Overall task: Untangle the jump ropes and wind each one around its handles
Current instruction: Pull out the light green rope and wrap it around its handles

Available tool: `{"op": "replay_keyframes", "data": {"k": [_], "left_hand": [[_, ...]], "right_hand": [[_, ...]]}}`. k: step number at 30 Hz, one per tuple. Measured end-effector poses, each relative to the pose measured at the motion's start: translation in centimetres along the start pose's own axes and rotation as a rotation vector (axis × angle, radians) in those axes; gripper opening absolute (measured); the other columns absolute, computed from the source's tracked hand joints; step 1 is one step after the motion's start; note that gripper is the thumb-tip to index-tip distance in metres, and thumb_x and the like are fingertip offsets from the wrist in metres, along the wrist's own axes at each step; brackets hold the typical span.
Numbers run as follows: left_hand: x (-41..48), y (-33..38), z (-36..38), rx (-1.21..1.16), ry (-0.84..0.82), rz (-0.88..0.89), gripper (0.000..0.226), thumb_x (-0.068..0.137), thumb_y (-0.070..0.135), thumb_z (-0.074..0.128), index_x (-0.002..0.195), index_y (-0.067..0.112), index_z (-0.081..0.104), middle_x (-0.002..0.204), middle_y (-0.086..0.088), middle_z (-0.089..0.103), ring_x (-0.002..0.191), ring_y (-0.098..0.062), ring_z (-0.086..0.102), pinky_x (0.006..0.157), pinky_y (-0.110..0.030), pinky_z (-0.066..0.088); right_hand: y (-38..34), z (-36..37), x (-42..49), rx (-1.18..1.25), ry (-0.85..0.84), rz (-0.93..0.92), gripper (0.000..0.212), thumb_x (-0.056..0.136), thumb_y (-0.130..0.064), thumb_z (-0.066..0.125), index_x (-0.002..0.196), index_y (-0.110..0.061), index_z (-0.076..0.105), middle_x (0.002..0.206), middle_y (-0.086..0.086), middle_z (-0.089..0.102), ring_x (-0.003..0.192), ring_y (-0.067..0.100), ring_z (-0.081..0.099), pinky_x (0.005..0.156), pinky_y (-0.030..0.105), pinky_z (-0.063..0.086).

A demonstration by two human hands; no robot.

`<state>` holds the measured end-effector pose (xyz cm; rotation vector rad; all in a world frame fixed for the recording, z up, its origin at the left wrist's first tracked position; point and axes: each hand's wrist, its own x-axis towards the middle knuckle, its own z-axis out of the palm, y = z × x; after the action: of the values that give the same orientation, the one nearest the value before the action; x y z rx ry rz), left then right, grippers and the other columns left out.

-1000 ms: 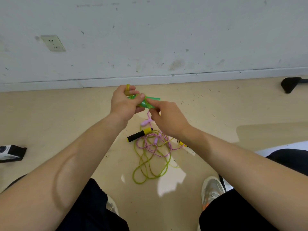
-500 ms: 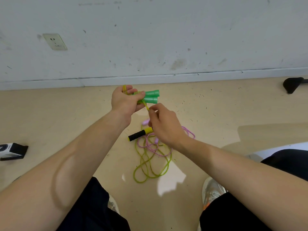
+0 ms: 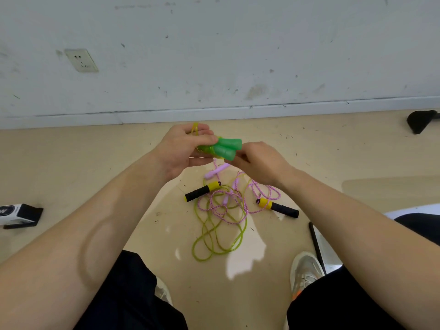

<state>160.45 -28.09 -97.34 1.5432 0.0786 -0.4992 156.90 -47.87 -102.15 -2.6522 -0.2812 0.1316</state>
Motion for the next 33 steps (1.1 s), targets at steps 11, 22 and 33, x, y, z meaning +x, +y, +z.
{"op": "replay_keyframes", "data": {"k": [11, 22, 33], "left_hand": [[-0.5, -0.9, 0.9, 0.648, -0.134, 0.213, 0.05, 0.088, 0.008, 0.072, 0.131, 0.014, 0.047, 0.109, 0.008, 0.052, 0.094, -0.025, 0.068, 0.077, -0.043, 0.062], [1.5, -2.0, 0.1, 0.717, 0.213, 0.476, 0.053, 0.087, 0.005, 0.07, 0.132, 0.014, 0.044, 0.114, 0.004, 0.049, 0.096, -0.015, 0.052, 0.089, -0.045, 0.054], [1.4, -3.7, 2.1, 0.323, 0.465, 0.384, 0.047, 0.086, 0.008, 0.073, 0.123, 0.02, 0.048, 0.11, 0.008, 0.054, 0.105, -0.022, 0.062, 0.082, -0.048, 0.059]], "right_hand": [[-0.3, -0.9, 0.5, 0.235, 0.064, 0.006, 0.029, 0.099, -0.033, 0.056, 0.077, -0.015, 0.057, 0.07, 0.001, 0.055, 0.063, 0.015, 0.046, 0.06, 0.033, 0.036], [-3.2, -2.4, -0.1, 0.948, -0.004, 0.212, 0.024, 0.1, -0.015, 0.051, 0.091, -0.008, 0.072, 0.055, -0.006, 0.048, 0.041, 0.01, 0.033, 0.046, 0.025, 0.038], [-5.1, 0.5, -1.1, 1.014, -0.025, 0.288, 0.025, 0.1, -0.023, 0.051, 0.097, -0.004, 0.067, 0.061, 0.002, 0.052, 0.039, 0.009, 0.035, 0.045, 0.024, 0.037]]}}
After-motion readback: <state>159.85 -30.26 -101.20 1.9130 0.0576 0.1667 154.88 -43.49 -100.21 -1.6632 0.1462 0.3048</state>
